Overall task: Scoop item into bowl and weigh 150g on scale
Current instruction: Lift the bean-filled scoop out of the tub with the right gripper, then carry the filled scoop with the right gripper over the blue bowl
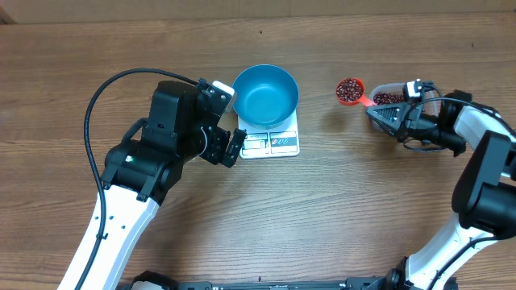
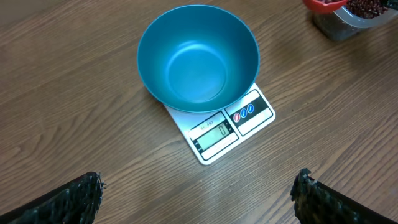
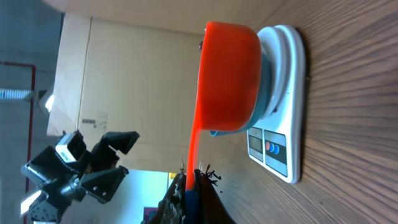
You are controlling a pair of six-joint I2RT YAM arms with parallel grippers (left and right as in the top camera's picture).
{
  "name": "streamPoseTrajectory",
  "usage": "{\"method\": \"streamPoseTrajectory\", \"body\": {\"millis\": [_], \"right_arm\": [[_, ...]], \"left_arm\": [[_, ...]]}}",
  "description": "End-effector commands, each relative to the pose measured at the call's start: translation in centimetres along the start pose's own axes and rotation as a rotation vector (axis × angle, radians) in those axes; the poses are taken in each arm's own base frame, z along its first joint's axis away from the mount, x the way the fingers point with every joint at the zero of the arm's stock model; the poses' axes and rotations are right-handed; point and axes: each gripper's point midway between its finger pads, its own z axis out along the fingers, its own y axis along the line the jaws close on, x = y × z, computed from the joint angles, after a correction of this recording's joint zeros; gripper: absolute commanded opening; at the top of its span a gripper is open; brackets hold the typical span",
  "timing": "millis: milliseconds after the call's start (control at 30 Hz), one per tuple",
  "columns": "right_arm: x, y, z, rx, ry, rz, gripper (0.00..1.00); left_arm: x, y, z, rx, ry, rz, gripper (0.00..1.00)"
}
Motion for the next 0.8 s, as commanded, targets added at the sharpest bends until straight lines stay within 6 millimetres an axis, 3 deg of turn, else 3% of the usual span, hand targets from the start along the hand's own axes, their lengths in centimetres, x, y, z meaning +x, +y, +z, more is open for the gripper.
{"method": "streamPoseTrajectory", "body": {"millis": [0, 467, 767], "right_arm": [[-0.1, 1.5, 1.3, -0.076, 0.016, -0.04, 0.04], [1.9, 2.0, 4.9, -0.098, 0.122, -0.063, 0.04], [2.3, 2.1, 5.6, -0.102, 0.142, -0.066, 0.04]], "left_arm": [[-0.3, -0.4, -0.6, 0.015, -0.02, -0.002, 1.0], [-0.3, -0.4, -0.6, 0.015, -0.02, -0.002, 0.99], [-0.3, -0.4, -0.6, 0.015, -0.02, -0.002, 1.0]]}}
